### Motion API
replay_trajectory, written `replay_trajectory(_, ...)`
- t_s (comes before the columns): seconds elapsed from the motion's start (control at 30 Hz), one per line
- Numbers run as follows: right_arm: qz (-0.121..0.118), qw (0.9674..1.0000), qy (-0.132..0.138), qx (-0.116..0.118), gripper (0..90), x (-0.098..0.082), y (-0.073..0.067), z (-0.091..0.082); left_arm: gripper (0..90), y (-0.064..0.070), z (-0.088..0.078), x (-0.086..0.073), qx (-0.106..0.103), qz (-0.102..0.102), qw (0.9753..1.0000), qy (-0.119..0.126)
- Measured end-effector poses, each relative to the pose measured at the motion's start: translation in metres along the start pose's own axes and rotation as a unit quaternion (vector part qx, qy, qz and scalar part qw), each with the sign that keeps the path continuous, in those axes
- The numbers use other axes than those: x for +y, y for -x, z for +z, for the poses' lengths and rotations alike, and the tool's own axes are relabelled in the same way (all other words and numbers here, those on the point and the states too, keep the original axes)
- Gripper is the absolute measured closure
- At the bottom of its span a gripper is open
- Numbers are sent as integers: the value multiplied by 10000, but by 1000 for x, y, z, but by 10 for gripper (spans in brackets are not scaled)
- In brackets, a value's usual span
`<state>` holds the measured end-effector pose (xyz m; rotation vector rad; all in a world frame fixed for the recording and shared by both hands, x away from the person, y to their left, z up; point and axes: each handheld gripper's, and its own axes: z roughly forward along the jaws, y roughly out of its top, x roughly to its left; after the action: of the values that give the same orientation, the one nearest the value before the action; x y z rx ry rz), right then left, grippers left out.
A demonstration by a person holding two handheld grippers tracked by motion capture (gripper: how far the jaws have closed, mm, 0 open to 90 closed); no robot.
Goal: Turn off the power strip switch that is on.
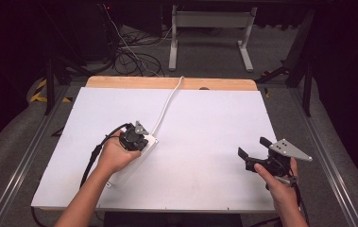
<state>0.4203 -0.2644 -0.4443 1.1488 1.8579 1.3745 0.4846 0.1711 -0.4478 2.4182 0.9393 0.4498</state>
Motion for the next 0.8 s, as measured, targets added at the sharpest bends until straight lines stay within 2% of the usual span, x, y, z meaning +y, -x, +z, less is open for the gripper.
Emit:
replay_trajectory(0.07, 12, 10000, 4, 6, 64, 0, -1, 0, 900, 1, 0, 0, 53, 53, 10000, 36)
replay_trajectory(0.1, 1, 10000, 13, 6, 64, 0, -1, -1, 900, 4, 1, -1, 163, 139, 9998, 64)
replay_trajectory(0.13, 1, 10000, 13, 6, 64, 0, -1, -1, 900, 5, 1, -1, 193, 115, 9997, 103)
replay_trajectory(0.2, -1, 10000, 9, 5, 64, 0, -1, -1, 900, 3, 1, -2, 113, 3, 9998, 142)
replay_trajectory(0.4, -2, 10000, -11, 21, 64, 0, -1, 0, 900, 1, 1, -3, 45, -55, 9998, 174)
replay_trajectory(0.8, 4, 10000, -31, -6, 66, -1, -1, -1, 900, 1, 1, -3, 34, -23, 9998, 173)
